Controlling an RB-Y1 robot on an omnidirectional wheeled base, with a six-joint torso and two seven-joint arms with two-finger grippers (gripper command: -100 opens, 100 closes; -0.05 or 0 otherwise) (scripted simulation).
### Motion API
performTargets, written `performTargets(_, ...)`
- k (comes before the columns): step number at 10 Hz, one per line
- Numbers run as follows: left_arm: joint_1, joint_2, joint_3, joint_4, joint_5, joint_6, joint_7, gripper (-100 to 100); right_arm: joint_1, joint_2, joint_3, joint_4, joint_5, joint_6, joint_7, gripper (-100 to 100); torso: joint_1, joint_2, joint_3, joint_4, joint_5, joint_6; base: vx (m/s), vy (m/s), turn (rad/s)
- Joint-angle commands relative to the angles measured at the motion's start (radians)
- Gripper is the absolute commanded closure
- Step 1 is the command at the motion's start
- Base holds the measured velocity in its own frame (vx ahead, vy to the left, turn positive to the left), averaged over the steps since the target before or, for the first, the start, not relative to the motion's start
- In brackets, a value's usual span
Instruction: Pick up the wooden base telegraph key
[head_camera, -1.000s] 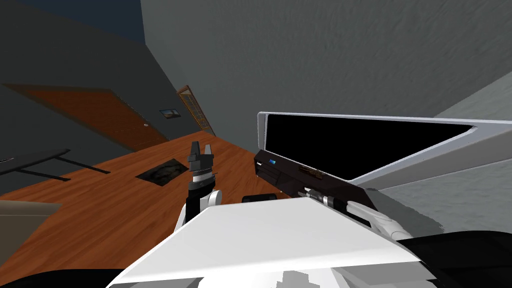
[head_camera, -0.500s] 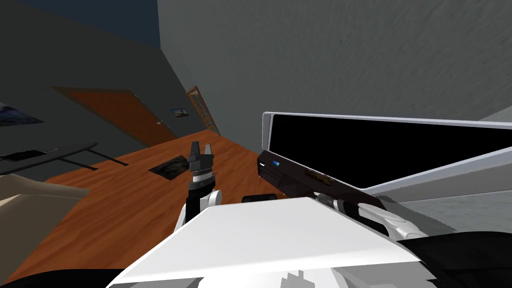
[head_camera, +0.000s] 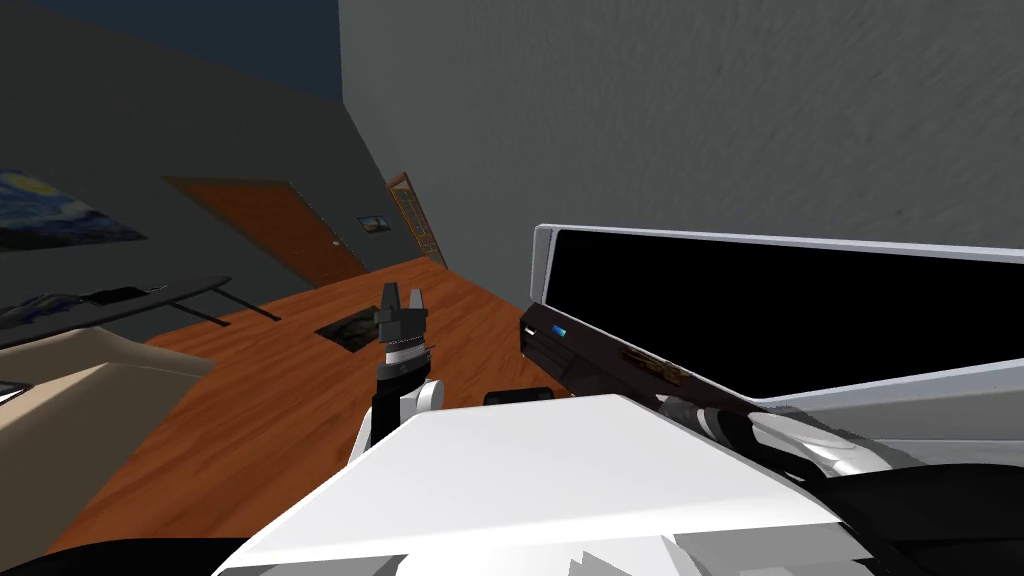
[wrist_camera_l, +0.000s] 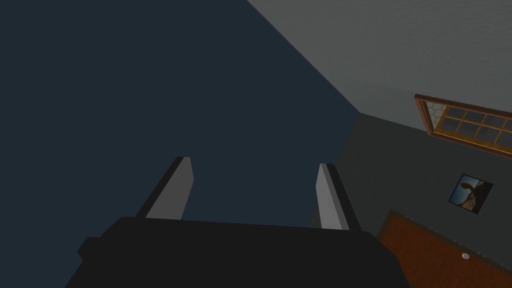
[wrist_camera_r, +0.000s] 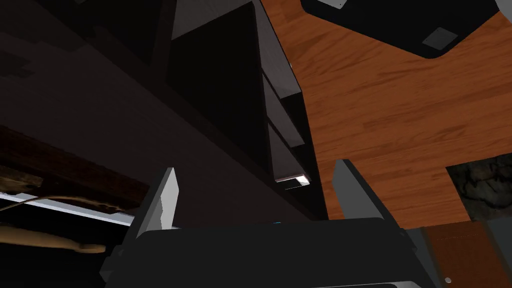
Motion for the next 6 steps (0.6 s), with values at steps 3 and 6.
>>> performTargets(3, 0.0, 0.0, 0.0, 0.0, 0.0, 0.0, 0.0, 0, -0.027, -0.055, 0.039, 0.124, 0.059, 0.002, 0.027, -100, 0.0, 0.0, 0.0, 0.0, 0.0, 0.0, 0.044, 0.016, 0.125)
performTargets(6, 0.0, 0.0, 0.0, 0.0, 0.0, 0.0, 0.0, 0, -0.034, -0.079, 0.054, 0.17, 0.085, 0.007, 0.039, -100, 0.0, -0.001, -0.001, 0.0, 0.0, 0.0, 0.053, 0.009, 0.095)
